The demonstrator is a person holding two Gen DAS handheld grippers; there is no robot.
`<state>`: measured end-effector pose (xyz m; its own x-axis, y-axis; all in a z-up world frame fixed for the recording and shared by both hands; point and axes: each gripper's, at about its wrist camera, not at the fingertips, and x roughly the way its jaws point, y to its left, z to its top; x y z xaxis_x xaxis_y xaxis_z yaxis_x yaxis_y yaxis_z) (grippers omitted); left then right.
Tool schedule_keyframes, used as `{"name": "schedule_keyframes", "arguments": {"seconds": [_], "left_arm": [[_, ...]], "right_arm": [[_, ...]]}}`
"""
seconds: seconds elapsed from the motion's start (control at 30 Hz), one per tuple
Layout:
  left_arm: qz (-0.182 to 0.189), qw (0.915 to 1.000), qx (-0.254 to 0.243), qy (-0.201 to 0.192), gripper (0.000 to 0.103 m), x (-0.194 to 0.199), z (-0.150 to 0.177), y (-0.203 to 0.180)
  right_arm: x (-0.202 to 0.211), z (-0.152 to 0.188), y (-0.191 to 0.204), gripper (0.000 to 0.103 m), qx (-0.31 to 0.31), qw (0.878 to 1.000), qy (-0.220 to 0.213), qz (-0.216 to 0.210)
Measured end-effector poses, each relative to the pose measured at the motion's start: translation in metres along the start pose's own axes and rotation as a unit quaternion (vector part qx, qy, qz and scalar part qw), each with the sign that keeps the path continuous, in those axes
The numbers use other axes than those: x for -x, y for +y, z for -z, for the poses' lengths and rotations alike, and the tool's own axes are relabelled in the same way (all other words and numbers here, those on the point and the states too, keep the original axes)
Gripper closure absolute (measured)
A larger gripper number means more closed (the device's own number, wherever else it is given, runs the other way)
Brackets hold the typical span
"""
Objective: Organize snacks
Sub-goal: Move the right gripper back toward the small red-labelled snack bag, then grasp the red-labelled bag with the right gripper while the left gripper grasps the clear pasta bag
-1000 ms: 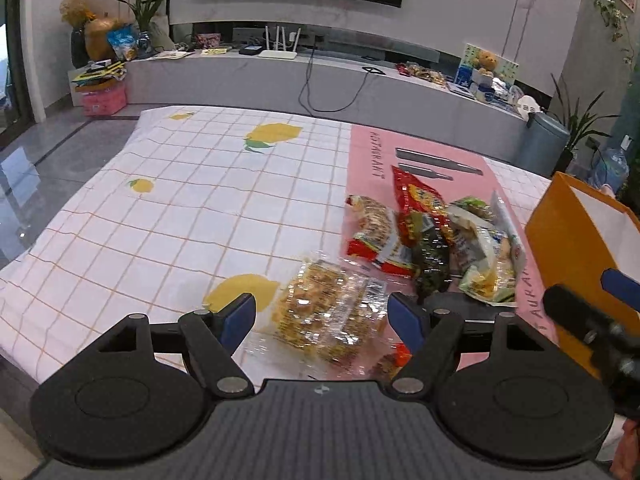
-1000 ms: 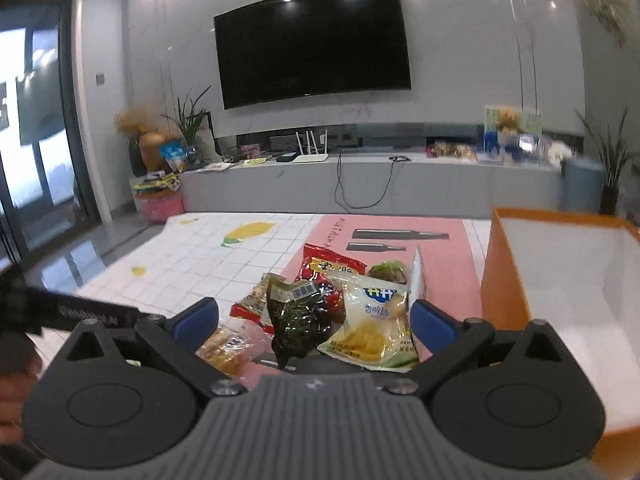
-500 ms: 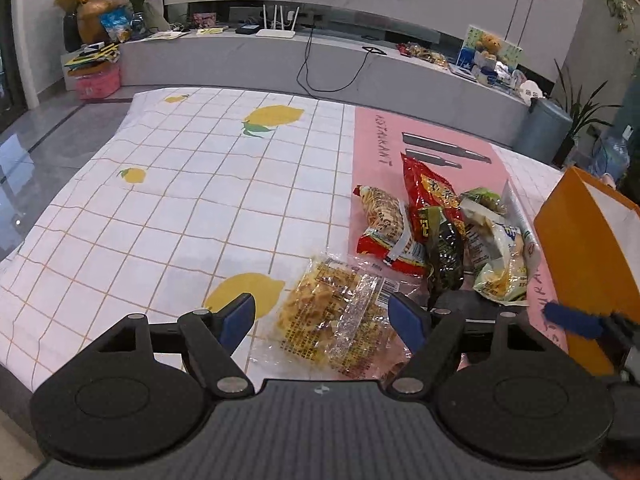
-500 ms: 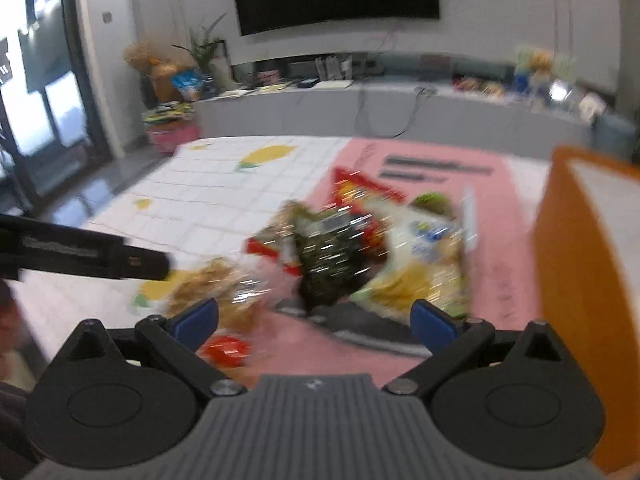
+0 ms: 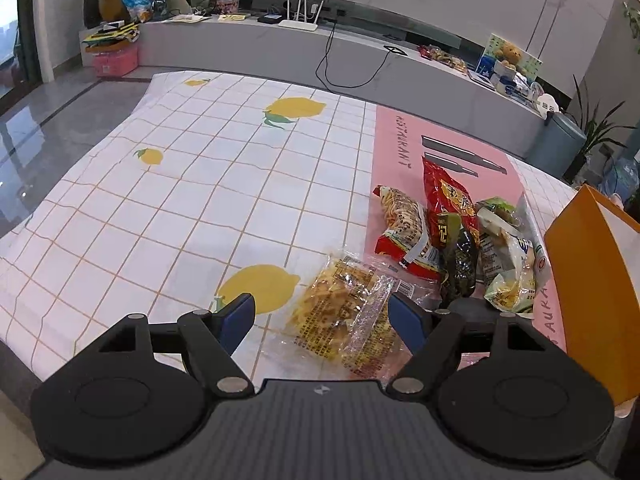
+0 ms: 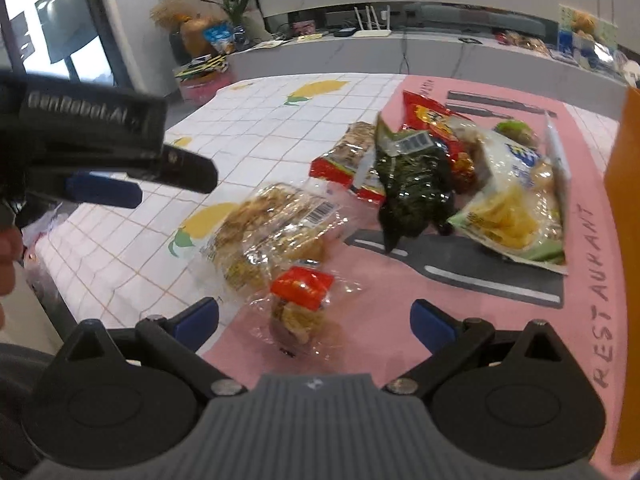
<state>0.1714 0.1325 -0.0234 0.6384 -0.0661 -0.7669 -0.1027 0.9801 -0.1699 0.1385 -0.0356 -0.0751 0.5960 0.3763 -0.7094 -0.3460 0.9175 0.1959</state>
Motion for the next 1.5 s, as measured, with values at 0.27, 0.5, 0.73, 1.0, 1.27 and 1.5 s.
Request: {"name": "schedule_keyframes", "arguments": {"seconds": [0.27,0.5,0.73,1.0,1.27,1.5], "left_arm": [[-0.001,1.0000,-0.003,0.003,0.014,0.000,0.002,-0.002],[0.002,0.9997,-0.020,0.012,0.014,-0.005,0.004,-0.006],[0.059,0.9907,-0.118,0.035,0.012,-0.018,-0.004,-0.030],[0.013,0.9752,-0.219,0.032,0.009,-0.034,0.006,-0.051],[0.039,0.9759,-0.201,0.075,0.008,-0.058,0.000,-0.048],[0.014,0.9782,-0.185,0.093,0.002,-0.079,-0.007,-0.041]], "right_arm": [[-0.007,0.004,0.004,0.055,0.022,1.000,0.007,-0.005],[0.014,0.008,0.011,0.060,0.077,0.997,-0.019,0.006],[0.038,0.010,-0.014,0.060,0.064,0.997,-0.018,0.049],[0.059,0.004,-0.033,0.060,0.022,0.998,-0.030,0.059],[0.063,0.004,-0.040,0.060,0.001,0.998,-0.020,0.063],[0.066,0.004,-0.046,0.059,-0.007,0.997,-0.019,0.069]]}}
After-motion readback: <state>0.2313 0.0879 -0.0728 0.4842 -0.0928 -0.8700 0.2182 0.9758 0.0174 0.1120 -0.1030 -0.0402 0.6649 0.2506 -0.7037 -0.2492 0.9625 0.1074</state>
